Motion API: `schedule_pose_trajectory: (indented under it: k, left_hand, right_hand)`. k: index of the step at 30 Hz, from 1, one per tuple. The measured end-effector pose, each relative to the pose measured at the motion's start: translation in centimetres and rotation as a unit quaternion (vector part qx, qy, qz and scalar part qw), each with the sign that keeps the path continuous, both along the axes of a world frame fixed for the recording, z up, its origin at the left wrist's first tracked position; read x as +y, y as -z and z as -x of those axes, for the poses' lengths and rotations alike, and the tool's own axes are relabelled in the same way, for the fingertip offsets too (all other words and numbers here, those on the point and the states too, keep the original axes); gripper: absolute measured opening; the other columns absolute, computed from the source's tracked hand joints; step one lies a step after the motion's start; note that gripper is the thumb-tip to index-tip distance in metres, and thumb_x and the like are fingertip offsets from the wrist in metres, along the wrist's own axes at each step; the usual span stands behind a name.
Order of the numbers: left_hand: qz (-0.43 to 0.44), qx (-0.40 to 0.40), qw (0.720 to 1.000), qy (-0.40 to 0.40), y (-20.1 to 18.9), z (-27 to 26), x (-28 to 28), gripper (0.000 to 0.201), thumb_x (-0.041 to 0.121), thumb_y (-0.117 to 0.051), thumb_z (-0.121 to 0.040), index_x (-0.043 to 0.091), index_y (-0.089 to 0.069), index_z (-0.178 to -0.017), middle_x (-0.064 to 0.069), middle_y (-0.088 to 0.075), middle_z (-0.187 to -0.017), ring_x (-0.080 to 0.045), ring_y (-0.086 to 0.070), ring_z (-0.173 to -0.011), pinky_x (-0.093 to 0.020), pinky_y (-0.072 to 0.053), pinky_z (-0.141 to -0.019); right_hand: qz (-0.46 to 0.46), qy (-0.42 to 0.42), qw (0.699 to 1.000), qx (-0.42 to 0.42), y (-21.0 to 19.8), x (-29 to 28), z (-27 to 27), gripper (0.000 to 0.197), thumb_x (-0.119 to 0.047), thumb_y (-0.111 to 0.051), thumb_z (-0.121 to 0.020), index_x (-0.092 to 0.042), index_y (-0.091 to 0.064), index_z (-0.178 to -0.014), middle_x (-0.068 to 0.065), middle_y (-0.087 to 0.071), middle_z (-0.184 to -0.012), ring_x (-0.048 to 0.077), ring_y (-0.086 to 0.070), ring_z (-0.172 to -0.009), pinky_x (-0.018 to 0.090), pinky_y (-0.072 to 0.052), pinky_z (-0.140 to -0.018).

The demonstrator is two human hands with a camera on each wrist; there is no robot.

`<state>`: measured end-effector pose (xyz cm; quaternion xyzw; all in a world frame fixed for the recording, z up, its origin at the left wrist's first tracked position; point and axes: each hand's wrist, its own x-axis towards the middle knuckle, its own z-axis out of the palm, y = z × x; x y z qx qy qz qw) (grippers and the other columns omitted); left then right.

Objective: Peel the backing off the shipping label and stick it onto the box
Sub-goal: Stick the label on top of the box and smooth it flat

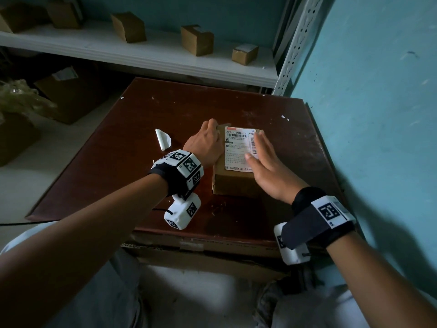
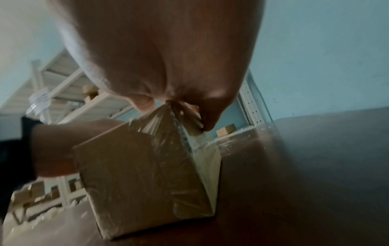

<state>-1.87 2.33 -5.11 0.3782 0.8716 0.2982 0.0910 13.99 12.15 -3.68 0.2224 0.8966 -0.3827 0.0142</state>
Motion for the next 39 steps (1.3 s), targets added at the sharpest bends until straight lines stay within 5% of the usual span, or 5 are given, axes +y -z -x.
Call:
schedule_pose_trajectory:
  k: [6,11,14,28,39]
  left_hand:
    - [-0.004,0.013,1.0,0.002,-0.1,0.1,-0.1,0.03,0.03,-0.025,-0.103,0.011,-0.042,-0.12,-0.004,-0.05,-0.116,-0.017,-0.053,-0.085,-0.029,-0.038,-0.069]
    - [-0.022,0.003,1.0,0.005,0.1,0.8,-0.1,0.03,0.028,-0.028,-0.103,0.013,-0.044,-0.123,-0.002,-0.051,-0.116,-0.015,-0.051,-0.091,-0.027,-0.037,-0.073]
    - [-0.039,-0.009,0.999,-0.005,0.3,1.4,0.0,0.031,0.027,-0.029,-0.103,0.014,-0.046,-0.124,-0.002,-0.052,-0.115,-0.015,-0.052,-0.094,-0.026,-0.036,-0.074]
    - [-0.066,-0.037,0.997,-0.031,0.8,3.0,-0.6,0.029,0.028,-0.033,-0.101,0.016,-0.051,-0.122,-0.004,-0.059,-0.115,-0.017,-0.058,-0.095,-0.028,-0.042,-0.073]
    - [-0.026,-0.014,0.999,-0.034,-0.6,2.0,-1.0,0.027,0.031,-0.032,-0.102,0.018,-0.051,-0.116,0.001,-0.058,-0.105,-0.013,-0.058,-0.083,-0.018,-0.039,-0.059]
  right_hand:
    - [0.098,0.115,0.988,0.008,-0.2,1.0,1.0,0.067,-0.043,-0.03,-0.105,-0.021,0.005,-0.157,-0.003,-0.023,-0.162,0.013,-0.032,-0.143,0.023,-0.025,-0.105]
    - [0.167,0.148,0.972,0.067,0.1,1.7,1.8,0.046,-0.031,-0.035,-0.106,-0.019,-0.037,-0.15,-0.004,-0.054,-0.141,0.011,-0.051,-0.128,0.021,-0.04,-0.097]
    - [0.177,0.151,0.97,0.063,0.4,1.9,2.1,0.046,-0.03,-0.037,-0.105,-0.017,-0.037,-0.149,-0.007,-0.052,-0.142,0.01,-0.048,-0.13,0.029,-0.037,-0.107]
    - [0.194,0.115,0.97,0.09,0.4,0.9,3.1,0.037,-0.025,-0.034,-0.107,-0.022,-0.044,-0.142,-0.015,-0.055,-0.117,-0.014,-0.052,-0.087,0.004,-0.043,-0.065]
    - [0.157,0.101,0.981,0.061,-0.7,0.1,2.3,0.041,-0.035,-0.028,-0.107,-0.029,-0.038,-0.146,-0.007,-0.057,-0.136,0.011,-0.054,-0.124,0.027,-0.041,-0.098]
